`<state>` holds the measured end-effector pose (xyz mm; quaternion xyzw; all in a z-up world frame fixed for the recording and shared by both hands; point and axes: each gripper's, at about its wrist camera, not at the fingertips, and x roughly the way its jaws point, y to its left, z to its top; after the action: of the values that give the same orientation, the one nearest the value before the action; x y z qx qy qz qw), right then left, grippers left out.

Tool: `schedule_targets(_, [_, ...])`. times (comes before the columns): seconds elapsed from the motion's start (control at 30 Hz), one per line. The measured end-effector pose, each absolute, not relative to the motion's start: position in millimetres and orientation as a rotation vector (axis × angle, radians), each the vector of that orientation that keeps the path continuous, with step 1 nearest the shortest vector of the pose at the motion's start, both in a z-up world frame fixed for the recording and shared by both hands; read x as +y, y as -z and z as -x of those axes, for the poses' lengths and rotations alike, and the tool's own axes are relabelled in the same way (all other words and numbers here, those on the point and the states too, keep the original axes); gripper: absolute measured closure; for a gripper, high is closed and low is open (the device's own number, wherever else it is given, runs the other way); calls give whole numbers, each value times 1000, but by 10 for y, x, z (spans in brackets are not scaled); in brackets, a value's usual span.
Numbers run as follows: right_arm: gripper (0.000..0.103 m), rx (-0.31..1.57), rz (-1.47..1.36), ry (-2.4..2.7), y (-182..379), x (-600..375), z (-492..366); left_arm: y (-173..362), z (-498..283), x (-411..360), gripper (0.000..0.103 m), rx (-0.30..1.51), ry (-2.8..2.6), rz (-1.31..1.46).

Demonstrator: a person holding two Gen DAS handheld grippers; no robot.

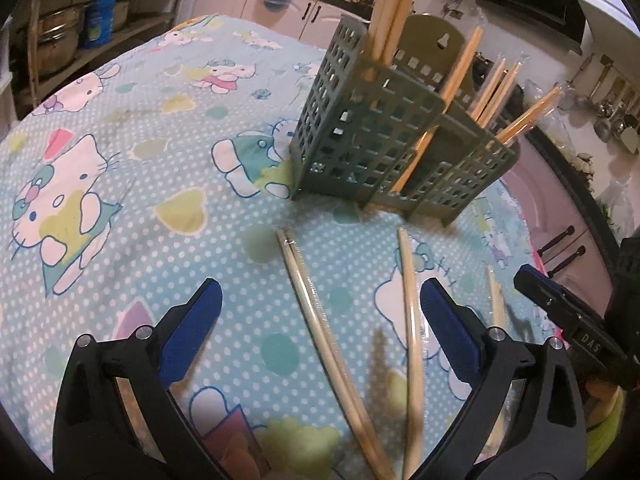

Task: Organize utensils
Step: 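Close the right tool on a wrapped chopstick while the left tool grasps another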

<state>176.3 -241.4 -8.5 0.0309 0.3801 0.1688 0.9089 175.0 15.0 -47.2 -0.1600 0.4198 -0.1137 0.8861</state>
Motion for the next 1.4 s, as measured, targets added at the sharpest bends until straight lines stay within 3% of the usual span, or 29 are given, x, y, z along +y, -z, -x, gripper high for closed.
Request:
schedule_targets(0.17, [52, 830, -66, -320, 159, -2474, -1884, 497, -1803, 139, 18, 864, 220, 318])
schedule_targets(0.33, [52, 884, -77, -297, 255, -2521, -2029, 501, -1869, 148, 46, 868, 221, 320])
schedule_targets(0.43, [52, 918, -88, -292, 325, -2539, -2108, 523, -1929, 152, 57, 876, 243, 348])
schedule_targets(0.8, [53, 947, -63, -271, 444, -2462, -2257, 552, -2060, 131, 75, 895, 238, 351])
schedule_targets(0.97, [70, 939, -23, -251, 446, -2394, -2291, 553, -2090, 133, 82, 899, 222, 351])
schedule_targets(1.07, [88, 937, -39, -254, 431, -2411, -2335, 554, -2118, 133, 87, 902, 209, 346])
schedule_targets(1.23, [95, 924, -90, -315, 371, -2371, -2365, 564, -2159, 157, 99, 905, 197, 345])
schedule_targets(1.4, [96, 864, -110, -384, 187, -2263, -2283, 514, -2172, 269, 100, 905, 247, 432])
